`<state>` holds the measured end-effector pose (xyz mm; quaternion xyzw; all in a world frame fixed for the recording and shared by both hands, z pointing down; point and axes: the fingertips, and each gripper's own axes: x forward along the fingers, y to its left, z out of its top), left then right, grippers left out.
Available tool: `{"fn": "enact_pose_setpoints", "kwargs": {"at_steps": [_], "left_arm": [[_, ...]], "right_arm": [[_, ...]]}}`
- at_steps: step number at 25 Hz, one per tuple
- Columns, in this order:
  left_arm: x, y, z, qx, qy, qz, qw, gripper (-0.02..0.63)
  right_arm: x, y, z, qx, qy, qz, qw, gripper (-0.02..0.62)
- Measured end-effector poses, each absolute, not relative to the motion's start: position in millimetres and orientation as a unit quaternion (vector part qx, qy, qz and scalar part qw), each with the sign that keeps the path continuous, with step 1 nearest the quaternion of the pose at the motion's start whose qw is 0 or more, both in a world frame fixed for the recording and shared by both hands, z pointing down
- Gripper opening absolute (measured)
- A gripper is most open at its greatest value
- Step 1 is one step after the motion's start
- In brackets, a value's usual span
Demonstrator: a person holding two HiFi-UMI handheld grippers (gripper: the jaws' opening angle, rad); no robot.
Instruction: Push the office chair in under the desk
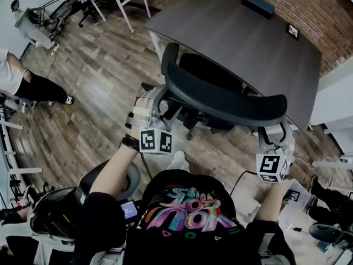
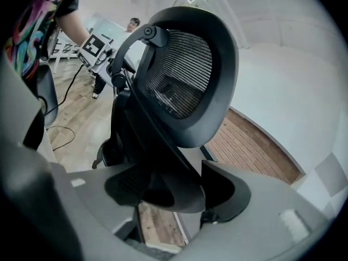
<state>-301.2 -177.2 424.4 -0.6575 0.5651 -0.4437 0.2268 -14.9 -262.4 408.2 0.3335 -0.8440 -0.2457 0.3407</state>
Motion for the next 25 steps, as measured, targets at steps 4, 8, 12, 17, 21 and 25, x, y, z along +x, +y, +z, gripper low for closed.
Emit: {"fn": "enact_pose_setpoints", "kwargs": {"at_steps": [4,8,12,17,21,25], "left_arm": [[-322.9,-209.0,426.8,-0.674,0.545,-0.435,0.244,0.355],[-337.6,-238.9,427.1,-0.688,0.528,-0.427,0.255,0.356],[-348.8,-272.0,425.1,-0.695,0.515,-0.425,0.266,0.356],[-361.1,-309.5,425.1,-0.700,0.510,-0.424,0.266,0.356],[-372.6,-333.4,425.8,-0.693,0.512,-0.429,0.272,0.356],[-383.8,-350.1,426.2,-0.691,0.513,-0.431,0.271,0.356]], "right_arm": [[-31.1,-283.1,408.3,0.357,-0.830,-0.250,0.349,0.270],[-44.9,-308.1,410.7,0.363,-0.813,-0.254,0.378,0.268],[-54.4,-332.3,408.4,0.373,-0.805,-0.246,0.391,0.261],[-64.8,-355.7,406.0,0.379,-0.810,-0.236,0.379,0.259],[-73.5,-367.7,407.1,0.385,-0.813,-0.232,0.370,0.258],[-82.3,-370.2,405.3,0.386,-0.818,-0.228,0.361,0.264]]}}
